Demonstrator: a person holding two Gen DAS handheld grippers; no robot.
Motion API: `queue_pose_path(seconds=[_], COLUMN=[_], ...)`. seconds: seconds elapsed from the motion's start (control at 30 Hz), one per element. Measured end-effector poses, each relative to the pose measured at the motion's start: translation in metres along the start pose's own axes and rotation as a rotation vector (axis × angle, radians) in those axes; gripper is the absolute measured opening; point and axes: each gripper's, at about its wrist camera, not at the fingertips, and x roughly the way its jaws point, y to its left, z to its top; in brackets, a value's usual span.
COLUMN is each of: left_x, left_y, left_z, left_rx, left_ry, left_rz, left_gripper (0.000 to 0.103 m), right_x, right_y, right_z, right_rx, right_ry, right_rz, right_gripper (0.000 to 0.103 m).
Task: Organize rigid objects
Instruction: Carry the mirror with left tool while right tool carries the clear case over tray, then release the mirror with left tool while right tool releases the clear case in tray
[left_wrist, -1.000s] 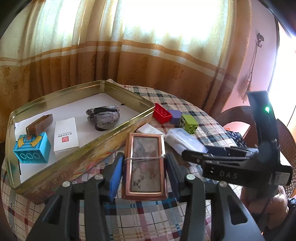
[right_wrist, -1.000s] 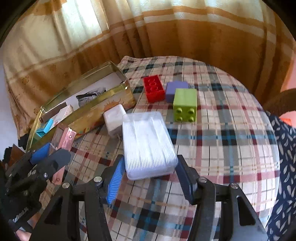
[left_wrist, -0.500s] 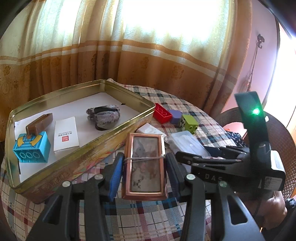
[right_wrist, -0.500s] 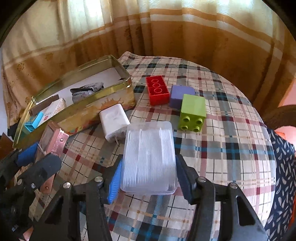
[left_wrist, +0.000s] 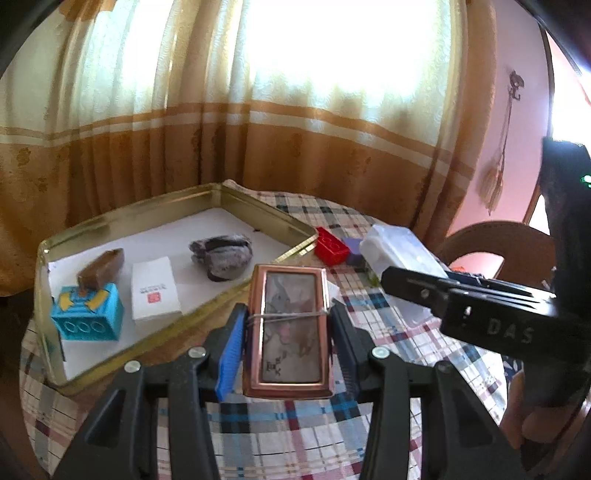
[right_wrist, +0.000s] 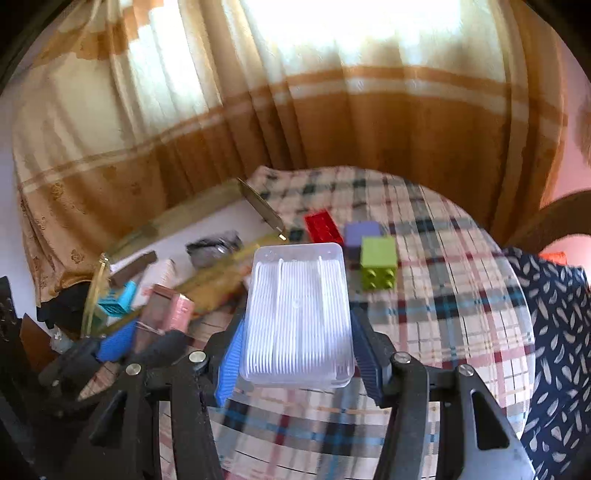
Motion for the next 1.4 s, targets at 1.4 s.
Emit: queue_pose_path(seconds=[1.4], left_x=[0.045], left_y=[0.134], left_z=[0.051], left_rx=[-0.207], left_ry=[0.063], left_rz=[0.376], left_gripper=[0.045], right_x=[0.12], right_y=[0.123], right_z=[0.07], right_rx=[-0.088], right_ry=[-0.058], right_rz=[0.049], right_gripper=[0.057])
